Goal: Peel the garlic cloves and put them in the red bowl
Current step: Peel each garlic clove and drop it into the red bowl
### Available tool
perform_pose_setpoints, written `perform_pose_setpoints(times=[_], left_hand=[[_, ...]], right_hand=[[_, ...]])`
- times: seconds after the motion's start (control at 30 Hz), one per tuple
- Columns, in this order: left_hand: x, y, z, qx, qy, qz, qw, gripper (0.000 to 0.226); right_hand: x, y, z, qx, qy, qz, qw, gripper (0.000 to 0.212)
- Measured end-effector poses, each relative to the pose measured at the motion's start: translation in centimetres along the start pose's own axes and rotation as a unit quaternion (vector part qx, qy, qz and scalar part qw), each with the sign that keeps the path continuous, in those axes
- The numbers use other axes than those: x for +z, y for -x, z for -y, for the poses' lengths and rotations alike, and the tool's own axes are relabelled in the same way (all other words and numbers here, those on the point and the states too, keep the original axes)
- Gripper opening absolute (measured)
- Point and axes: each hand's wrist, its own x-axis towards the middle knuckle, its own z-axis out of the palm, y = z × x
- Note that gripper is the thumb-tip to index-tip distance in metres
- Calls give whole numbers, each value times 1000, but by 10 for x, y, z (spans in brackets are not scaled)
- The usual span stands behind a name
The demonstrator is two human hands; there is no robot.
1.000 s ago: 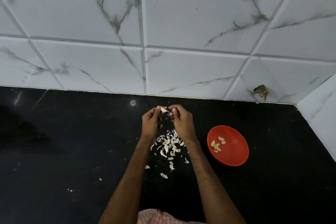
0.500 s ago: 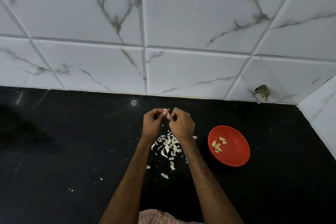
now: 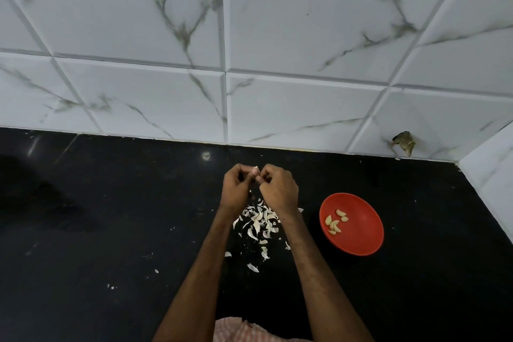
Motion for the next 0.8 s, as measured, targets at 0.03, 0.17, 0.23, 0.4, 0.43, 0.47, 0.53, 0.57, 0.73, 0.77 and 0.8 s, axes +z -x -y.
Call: perform_pose_setpoints(times=[0.03,0.17,0.23,0.4,0.43,0.47,0.53,0.57,0.73,0.77,0.8], left_hand=[[-2,-1,-1,-17,20,10,1000,8],[-4,-3,-4,-25,71,-4,997,13],[-3,-2,-4,-26,101,-22,994,12],[0,-1,-7,-20,117,-11,993,8],[1,-1,-8,-15,116,-5,993,8],[2,0,-9,-12,116,1,993,8],[1,0,-10,-4,118,9,993,7],[0,0,-12,-1,119,14,993,7],[-3,-1,-14,-5,139,47,989,10],[-3,-1,-13,-4,142,55,988,11],[-3,-1,-12,-1,143,62,988,11]], right_hand=[[-1,0,-3,-16,-35,11,999,11],[-3,-3,-8,-39,-137,15,990,9],[-3,-5,-9,-37,-155,-15,987,10],[-8,-6,-4,-85,-177,-67,978,3],[-8,-6,-3,-82,-193,-57,976,3],[-9,-6,-2,-78,-207,-47,974,5],[-8,-7,-4,-80,-215,-44,972,10],[-8,-7,-5,-88,-212,-46,972,11],[-11,-8,-6,-100,-209,-45,972,15],[-12,-9,-6,-103,-206,-44,972,16],[-12,-9,-6,-110,-197,-46,973,17]])
